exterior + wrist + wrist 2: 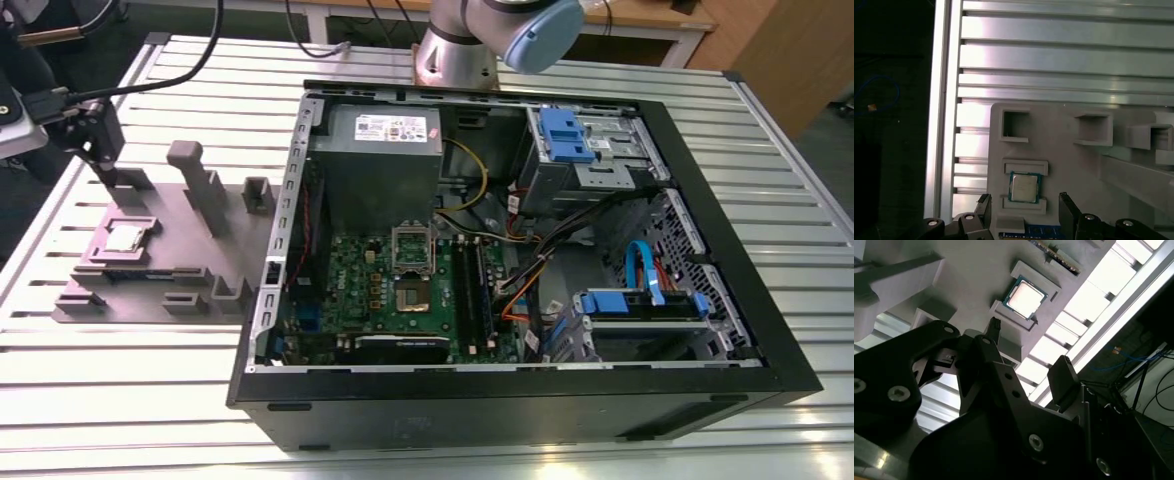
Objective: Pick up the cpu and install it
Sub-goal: 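Pick up the cpu and move it towards the insertion slot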
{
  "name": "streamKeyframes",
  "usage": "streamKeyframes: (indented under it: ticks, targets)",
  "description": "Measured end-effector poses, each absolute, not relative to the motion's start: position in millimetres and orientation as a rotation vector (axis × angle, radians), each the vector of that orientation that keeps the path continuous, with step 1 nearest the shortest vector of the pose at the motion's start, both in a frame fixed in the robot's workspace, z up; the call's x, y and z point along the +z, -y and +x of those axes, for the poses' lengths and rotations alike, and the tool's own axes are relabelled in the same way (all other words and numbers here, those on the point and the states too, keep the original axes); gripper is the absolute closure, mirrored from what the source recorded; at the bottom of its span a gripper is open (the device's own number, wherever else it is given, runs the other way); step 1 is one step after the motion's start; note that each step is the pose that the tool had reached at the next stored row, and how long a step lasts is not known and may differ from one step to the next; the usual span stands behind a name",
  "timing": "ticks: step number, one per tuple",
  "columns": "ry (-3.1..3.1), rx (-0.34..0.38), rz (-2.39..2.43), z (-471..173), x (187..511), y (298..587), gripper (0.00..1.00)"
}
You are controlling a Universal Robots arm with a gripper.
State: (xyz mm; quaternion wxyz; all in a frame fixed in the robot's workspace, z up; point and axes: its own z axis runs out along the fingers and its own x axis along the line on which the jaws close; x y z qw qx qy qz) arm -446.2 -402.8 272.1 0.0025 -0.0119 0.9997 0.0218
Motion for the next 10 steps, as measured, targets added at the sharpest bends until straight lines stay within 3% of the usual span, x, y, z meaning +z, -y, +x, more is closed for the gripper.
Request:
streamKeyframes:
  ticks: [10]
  targets:
    - [-3.136, 0.068, -0.035, -446.3, 255.8, 404.0, 0.35]
